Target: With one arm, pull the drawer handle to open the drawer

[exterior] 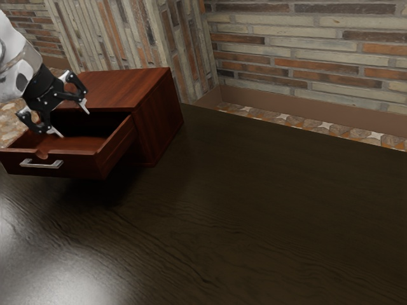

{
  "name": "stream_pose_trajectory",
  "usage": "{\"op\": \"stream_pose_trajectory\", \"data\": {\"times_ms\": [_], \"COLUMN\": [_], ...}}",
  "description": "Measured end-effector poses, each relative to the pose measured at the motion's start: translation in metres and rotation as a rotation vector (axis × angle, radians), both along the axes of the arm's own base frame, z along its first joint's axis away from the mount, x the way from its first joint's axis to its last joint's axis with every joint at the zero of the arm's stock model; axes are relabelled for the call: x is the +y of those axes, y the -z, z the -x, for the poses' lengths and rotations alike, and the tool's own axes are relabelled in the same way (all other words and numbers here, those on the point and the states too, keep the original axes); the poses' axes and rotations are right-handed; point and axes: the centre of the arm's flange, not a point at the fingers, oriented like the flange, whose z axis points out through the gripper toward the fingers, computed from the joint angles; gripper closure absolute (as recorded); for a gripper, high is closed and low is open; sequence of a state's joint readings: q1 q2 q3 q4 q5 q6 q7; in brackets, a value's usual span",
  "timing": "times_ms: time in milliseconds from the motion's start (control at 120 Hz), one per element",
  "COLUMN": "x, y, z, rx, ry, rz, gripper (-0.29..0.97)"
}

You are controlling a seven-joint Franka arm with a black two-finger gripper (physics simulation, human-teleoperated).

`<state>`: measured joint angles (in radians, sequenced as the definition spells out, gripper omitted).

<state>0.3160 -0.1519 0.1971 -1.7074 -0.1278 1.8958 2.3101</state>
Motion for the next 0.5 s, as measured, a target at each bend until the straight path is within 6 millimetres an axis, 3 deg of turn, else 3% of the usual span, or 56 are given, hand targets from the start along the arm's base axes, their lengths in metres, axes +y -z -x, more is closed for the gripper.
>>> {"op": "stream_pose_trajectory", "data": {"times_ms": [133,267,358,500], "x": [-0.074,-0.134,-0.144,-0.127], "y": [-0.032,-0.028,-0.020,-0.013], "z": [-0.044,-0.056,-0.055,-0.047], "rx": [0.098,0.211,0.266,0.310], "ry": [0.028,-0.050,-0.154,-0.345], "rz": [-0.053,-0.022,0.005,0.047], "gripper": [0.10,0.05,0.04,0.02]}}
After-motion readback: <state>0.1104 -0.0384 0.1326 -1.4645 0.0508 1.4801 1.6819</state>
